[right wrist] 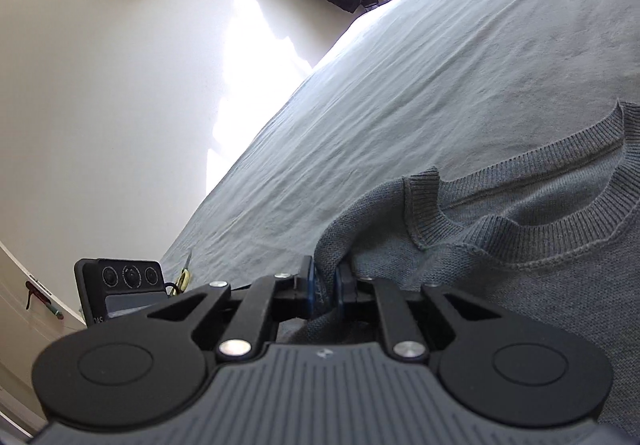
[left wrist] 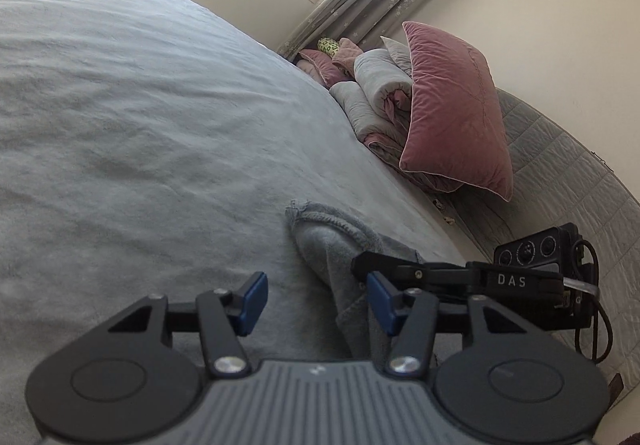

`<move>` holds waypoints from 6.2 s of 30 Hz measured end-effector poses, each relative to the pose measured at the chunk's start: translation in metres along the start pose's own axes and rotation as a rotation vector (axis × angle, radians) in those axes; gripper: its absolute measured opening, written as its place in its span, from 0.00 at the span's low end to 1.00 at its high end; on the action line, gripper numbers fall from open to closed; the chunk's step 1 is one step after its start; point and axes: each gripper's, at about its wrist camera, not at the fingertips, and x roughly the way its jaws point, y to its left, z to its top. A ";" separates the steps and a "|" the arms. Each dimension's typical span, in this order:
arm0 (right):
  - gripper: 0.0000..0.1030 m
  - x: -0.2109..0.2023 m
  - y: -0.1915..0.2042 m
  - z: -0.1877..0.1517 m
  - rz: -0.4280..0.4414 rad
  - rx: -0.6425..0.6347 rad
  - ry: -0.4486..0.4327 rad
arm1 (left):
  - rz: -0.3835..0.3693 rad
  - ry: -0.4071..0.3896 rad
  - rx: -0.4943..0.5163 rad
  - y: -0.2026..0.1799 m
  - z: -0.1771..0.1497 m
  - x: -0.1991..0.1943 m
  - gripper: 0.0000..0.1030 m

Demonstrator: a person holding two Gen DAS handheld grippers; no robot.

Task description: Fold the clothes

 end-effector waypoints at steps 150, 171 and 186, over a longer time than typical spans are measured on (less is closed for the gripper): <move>0.54 0.044 0.043 -0.011 -0.746 -0.404 -0.015 | 0.703 -0.138 -0.400 0.033 -0.013 -0.146 0.58; 0.29 0.057 0.208 -0.165 -0.384 -0.560 0.171 | 0.632 -0.192 -0.457 0.025 -0.056 -0.157 0.22; 0.30 0.074 0.176 -0.177 -0.564 -0.554 0.207 | 0.454 -0.120 -0.510 0.037 -0.058 -0.164 0.39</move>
